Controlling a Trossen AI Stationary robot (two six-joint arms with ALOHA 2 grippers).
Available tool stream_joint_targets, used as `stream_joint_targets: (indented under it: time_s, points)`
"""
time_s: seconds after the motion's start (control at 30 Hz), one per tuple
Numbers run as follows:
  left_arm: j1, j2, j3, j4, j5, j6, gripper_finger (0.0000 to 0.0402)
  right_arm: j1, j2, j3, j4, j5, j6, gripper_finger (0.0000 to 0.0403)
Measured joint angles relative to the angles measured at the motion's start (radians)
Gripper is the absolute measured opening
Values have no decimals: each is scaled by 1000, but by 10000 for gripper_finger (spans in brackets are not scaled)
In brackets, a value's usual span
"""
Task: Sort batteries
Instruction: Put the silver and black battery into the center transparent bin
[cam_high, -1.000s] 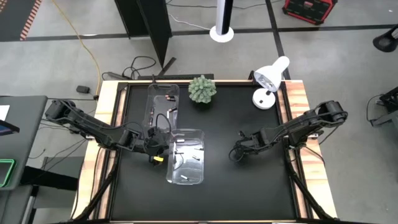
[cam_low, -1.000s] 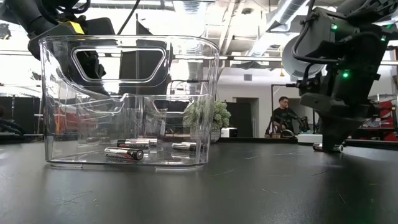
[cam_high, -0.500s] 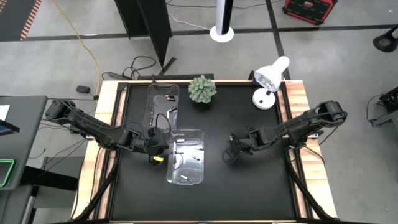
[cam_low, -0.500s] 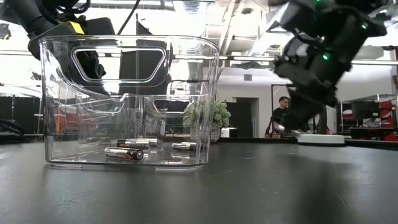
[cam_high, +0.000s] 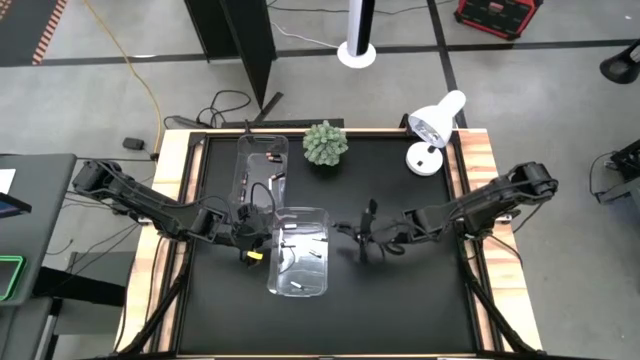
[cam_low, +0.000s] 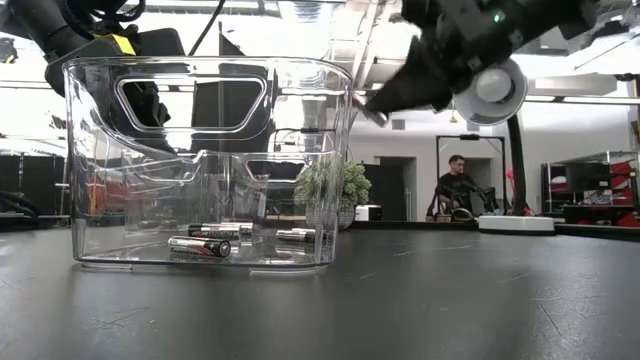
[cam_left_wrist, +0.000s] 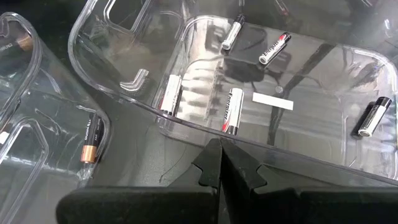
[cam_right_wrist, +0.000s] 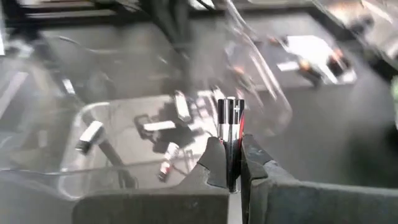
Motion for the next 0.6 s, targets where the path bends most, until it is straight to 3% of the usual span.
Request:
stream_joint_targets:
  time_s: [0.3,0.6]
  points:
    - [0,0,0,0,0,4,2,1,1,3,141,-59,-59,5]
    - [0,0,0,0,0,0,2,-3,36,164,39,-107,-113,5]
